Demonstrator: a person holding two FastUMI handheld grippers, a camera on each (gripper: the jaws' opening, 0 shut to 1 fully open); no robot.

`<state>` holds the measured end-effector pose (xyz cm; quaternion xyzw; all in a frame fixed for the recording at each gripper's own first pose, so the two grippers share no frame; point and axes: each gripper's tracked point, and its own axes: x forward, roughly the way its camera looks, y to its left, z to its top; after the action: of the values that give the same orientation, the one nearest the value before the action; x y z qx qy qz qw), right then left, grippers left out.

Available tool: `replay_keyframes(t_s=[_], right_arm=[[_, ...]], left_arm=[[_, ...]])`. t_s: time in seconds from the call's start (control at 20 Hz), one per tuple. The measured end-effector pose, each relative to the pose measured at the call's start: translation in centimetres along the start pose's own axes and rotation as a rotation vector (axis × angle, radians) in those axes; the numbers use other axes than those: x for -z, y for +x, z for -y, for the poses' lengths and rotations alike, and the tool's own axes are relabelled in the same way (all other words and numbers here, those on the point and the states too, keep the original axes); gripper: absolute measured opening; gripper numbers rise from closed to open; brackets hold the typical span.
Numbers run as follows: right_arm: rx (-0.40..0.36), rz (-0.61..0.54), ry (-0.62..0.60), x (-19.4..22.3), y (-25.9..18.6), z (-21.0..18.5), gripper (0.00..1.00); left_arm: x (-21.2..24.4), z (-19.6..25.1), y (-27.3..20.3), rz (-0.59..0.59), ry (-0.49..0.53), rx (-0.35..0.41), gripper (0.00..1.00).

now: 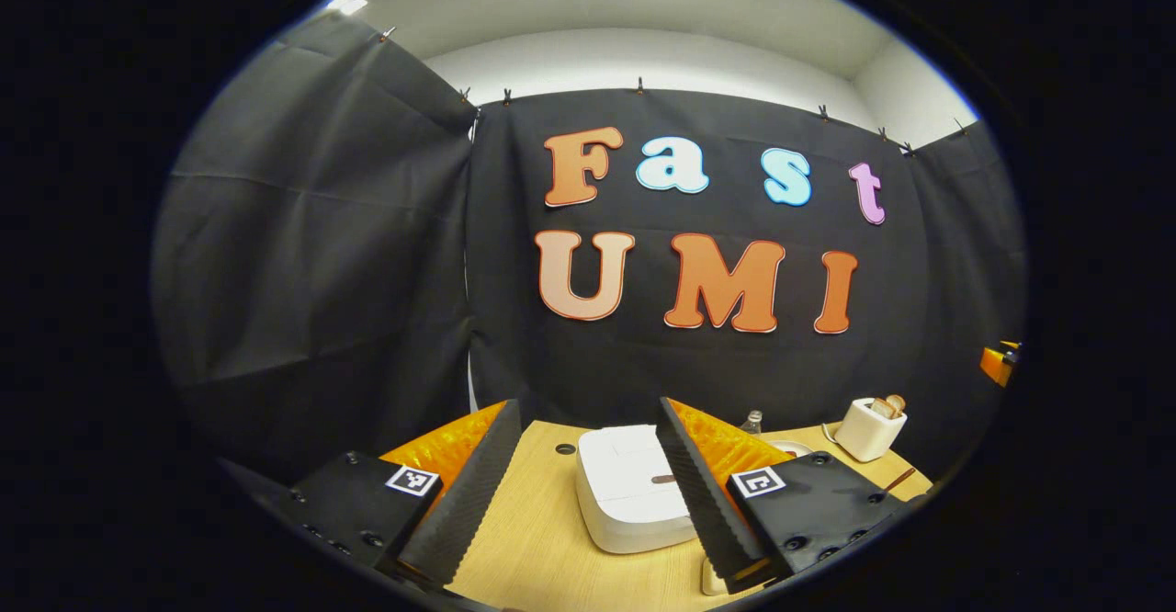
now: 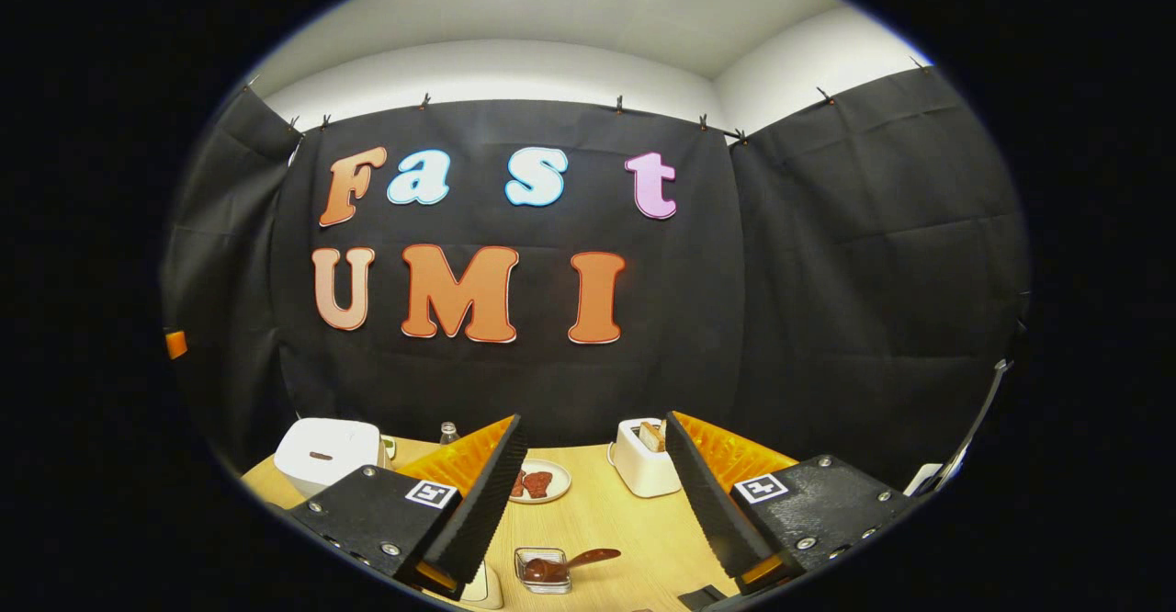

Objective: Close the left gripper, press the button to open the rice cooker; take a wooden spoon from the chopstick holder with the right hand, scoop a spoonful of rice and pour it into the rice cooker, then put the wooden spoon back into the chopstick holder.

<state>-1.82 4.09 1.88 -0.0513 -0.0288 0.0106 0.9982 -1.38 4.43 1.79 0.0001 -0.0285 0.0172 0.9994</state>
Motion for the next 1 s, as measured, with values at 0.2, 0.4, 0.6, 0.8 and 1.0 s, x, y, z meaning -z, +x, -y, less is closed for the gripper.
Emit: replay_keyframes(t_s=[0.2,0.4,0.6,0.8,1.0], right_arm=[[0.001,-0.007,-0.005,0.3,0.2,0.2,0.94],[-0.007,-0.019,0.001,0.7,0.3,0.2,0.94],[-0.028,-0.012,-0.006,0.6,0.3,-0.1,0.94],[-0.027,0.004,0.004,0.2,0.4,0.1,0.94],[-0.027,-0.008,0.001,0.7,0.5,0.2,0.94]], left_arm=[[0.3,0.1,0.0,-0.001,-0.013,-0.003,0.92],[0.6,0.6,0.1,0.0,0.005,-0.001,0.39],[1.5,1.9,-0.3,-0.054,-0.021,0.037,0.06],[2.8,2.9,1.1,-0.088,-0.047,0.091,0.05],[5.0,4.9,3.3,-0.144,-0.039,0.139,0.05]])
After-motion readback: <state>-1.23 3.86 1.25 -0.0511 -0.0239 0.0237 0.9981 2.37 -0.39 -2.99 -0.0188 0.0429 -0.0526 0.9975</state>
